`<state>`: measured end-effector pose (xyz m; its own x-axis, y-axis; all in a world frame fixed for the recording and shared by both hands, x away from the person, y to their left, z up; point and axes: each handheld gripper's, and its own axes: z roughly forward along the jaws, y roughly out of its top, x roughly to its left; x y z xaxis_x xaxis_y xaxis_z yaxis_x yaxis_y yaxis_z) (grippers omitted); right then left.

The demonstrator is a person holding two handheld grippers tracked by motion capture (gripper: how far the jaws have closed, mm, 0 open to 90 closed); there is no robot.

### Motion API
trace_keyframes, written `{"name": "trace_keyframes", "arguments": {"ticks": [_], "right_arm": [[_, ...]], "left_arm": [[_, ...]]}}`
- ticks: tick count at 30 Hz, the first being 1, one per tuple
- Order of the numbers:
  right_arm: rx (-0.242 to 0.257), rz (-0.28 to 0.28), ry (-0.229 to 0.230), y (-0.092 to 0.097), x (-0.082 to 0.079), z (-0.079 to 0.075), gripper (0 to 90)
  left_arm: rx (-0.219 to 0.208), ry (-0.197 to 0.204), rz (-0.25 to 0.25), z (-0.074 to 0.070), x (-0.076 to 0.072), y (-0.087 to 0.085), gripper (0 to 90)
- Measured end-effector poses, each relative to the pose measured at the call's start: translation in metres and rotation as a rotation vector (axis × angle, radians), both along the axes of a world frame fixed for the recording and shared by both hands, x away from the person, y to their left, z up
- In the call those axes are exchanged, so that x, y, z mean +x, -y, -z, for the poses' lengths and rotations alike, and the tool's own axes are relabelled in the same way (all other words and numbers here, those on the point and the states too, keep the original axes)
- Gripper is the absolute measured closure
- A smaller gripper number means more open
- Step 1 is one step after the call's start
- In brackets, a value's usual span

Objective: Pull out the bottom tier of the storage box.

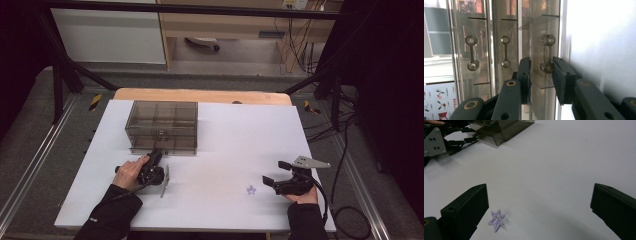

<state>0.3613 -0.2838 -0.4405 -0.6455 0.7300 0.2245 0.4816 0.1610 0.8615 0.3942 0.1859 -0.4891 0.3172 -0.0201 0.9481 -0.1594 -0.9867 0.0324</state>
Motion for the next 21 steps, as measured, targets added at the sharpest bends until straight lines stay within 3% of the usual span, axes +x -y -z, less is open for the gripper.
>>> {"name": "trace_keyframes", "arguments": {"ticks": [21], "right_arm": [[-0.001,0.0,-0.001,0.0,0.0,0.0,2.3]], "left_arm": [[0.008,-0.001,0.006,-0.001,-0.012,0.0,69.0]]}}
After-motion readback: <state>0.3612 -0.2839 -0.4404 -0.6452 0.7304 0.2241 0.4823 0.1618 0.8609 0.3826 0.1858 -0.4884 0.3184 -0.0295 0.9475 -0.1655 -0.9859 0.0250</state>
